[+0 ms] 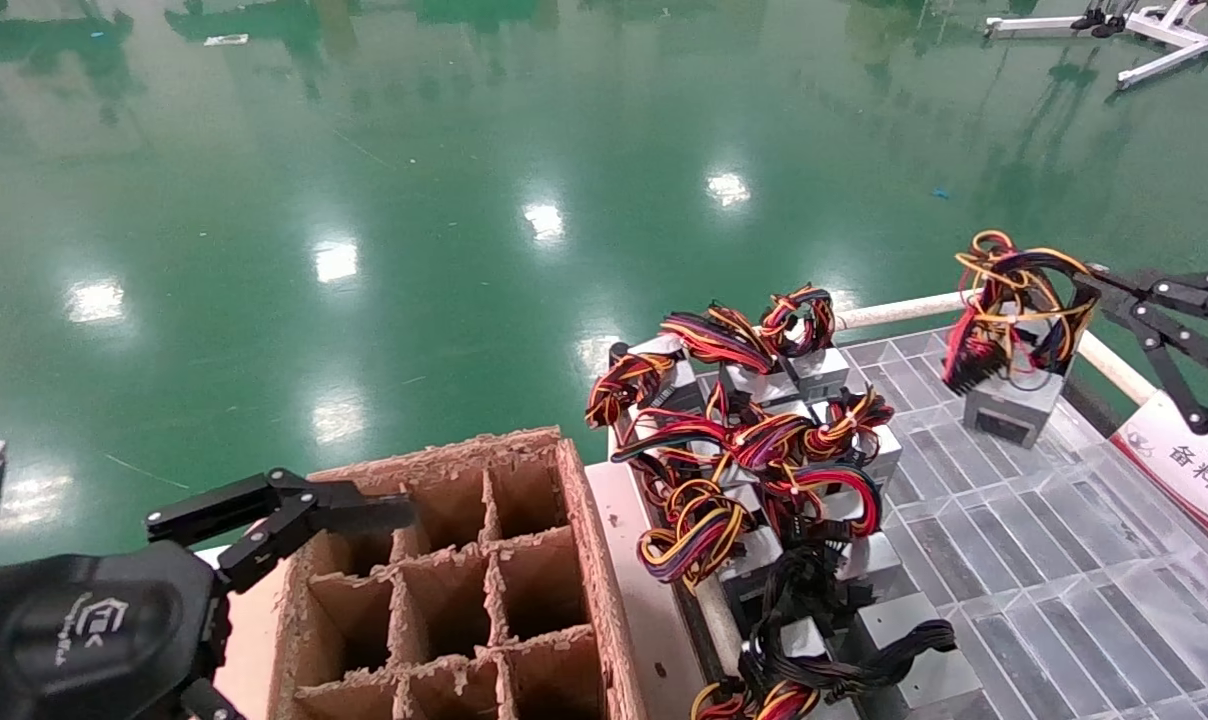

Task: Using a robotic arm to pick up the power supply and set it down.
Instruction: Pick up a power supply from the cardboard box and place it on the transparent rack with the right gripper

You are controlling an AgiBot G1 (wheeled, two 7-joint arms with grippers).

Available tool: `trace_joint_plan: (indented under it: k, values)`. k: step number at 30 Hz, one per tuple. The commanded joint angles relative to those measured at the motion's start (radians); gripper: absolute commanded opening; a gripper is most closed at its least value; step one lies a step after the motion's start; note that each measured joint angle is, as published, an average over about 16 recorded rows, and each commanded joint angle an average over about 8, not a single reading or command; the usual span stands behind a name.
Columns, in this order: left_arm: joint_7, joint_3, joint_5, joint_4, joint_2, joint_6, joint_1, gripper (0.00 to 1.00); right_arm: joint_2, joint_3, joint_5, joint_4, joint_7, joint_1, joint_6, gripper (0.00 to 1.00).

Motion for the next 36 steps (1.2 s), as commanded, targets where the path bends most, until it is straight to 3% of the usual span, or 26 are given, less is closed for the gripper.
trace_joint_plan:
  k: [1, 12, 27, 36]
  values:
    - [0.000, 0.000, 0.000, 0.000, 0.000, 0.000, 0.000, 1.00, -0.003, 0.000, 0.021, -0.001, -0.019, -0.011, 0.007, 0.00]
    - [0.000, 0.000, 0.000, 0.000, 0.000, 0.000, 0.000, 1.00, -0.075, -0.017, 0.059, -0.003, -0.061, -0.055, 0.059, 0.00]
    - [0.000, 0.000, 0.000, 0.000, 0.000, 0.000, 0.000, 1.00, -0.178, -0.045, 0.051, -0.027, -0.037, -0.057, 0.122, 0.00]
    - [0.000, 0.000, 0.000, 0.000, 0.000, 0.000, 0.000, 1.00, -0.227, -0.069, 0.050, -0.081, -0.005, -0.066, 0.108, 0.00]
